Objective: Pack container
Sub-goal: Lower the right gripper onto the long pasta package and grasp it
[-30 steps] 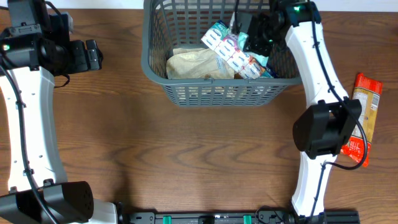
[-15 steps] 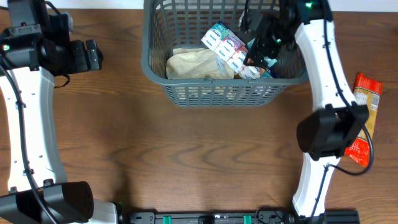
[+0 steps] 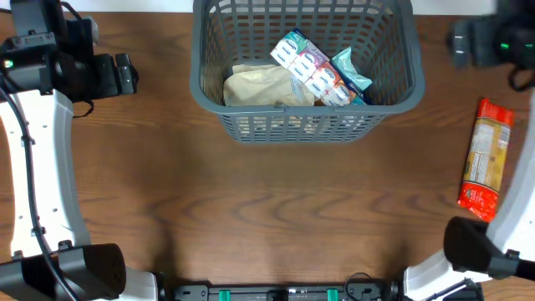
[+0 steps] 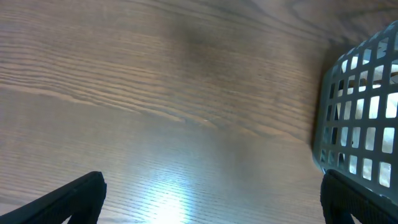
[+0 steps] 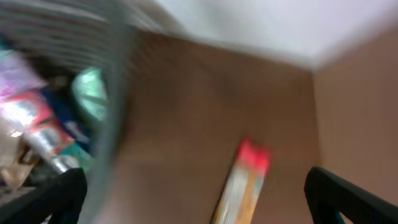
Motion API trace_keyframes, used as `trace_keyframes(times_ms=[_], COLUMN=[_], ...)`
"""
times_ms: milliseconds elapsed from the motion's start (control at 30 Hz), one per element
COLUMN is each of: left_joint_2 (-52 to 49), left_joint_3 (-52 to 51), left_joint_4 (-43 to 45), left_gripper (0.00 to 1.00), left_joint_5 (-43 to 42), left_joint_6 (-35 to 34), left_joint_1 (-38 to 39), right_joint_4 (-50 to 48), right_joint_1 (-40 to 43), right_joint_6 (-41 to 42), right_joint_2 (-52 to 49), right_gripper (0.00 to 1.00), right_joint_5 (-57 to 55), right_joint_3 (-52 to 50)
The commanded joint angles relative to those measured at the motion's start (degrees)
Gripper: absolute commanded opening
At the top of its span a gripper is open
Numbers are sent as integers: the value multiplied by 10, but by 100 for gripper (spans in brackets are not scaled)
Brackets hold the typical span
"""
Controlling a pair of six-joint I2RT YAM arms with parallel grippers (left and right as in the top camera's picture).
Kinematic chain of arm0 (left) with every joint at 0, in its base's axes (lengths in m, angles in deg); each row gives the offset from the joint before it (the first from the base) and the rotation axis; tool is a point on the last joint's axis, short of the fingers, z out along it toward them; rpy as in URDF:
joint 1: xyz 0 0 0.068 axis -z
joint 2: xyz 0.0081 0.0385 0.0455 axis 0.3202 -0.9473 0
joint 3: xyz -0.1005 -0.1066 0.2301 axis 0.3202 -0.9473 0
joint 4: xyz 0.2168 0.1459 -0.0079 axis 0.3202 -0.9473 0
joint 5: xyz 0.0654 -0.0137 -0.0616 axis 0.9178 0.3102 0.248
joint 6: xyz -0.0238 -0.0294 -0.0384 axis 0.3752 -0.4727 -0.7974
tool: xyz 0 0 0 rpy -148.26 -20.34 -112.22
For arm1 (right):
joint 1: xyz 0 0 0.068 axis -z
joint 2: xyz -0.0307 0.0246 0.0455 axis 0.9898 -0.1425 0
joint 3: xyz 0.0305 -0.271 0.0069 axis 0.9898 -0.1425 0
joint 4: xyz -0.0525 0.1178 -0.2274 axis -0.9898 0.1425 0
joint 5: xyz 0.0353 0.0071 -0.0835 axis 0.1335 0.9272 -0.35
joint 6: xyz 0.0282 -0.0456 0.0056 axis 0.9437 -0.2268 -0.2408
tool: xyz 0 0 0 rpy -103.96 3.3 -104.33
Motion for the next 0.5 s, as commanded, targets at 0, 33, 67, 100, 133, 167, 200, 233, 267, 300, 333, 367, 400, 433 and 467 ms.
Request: trace_keyframes(times_ms=[0, 33, 67, 100, 133, 167, 200, 233, 267, 300, 333, 367, 400, 433, 467], left_joint_2=[-2, -2, -2, -2, -2, -2, -2, -2, -2, -2, -2, -2, -2, -2, -2], left_joint_3=[-3, -3, -3, -3, -3, -3, -3, -3, -3, -3, -3, -3, -3, -3, -3], left_joint_4=[1, 1, 1, 1, 1, 1, 1, 1, 1, 2, 3, 5, 7, 10, 14], left_gripper=[99, 99, 98, 99, 99, 99, 99, 99, 99, 99, 99, 99, 99, 99, 99], left_joint_5=[2, 2, 2, 2, 2, 2, 2, 2, 2, 2, 2, 2, 2, 2, 2], left_joint_6=[3, 3, 3, 3, 3, 3, 3, 3, 3, 3, 3, 3, 3, 3, 3], left_joint_1=[-1, -1, -1, -1, -1, -1, -1, -1, -1, -1, -1, -1, -1, -1, -1], right_joint_4=[31, 42, 57, 70, 86, 100, 113, 128, 135, 135, 135, 135, 135, 135, 135], right_joint_1=[75, 96, 118, 135, 153, 167, 179, 190, 199, 204, 209, 209, 210, 210, 209], right_joint_6=[168, 170, 170, 170, 170, 170, 170, 169, 167, 167, 167, 167, 167, 168, 168], right_joint_2=[-18, -19, -20, -20, -20, -20, -20, -20, -20, -17, -12, -8, -2, 8, 18], right_gripper=[99, 99, 99, 99, 99, 99, 99, 99, 99, 99, 99, 99, 99, 99, 98], right_joint_5=[-30, -22, -10, 0, 10, 15, 16, 16, 16, 18, 19, 19, 20, 21, 21], right_joint_3=[-8, -9, -9, -10, -10, -10, -10, -10, -12, -19, -30, -38, -52, -73, -95])
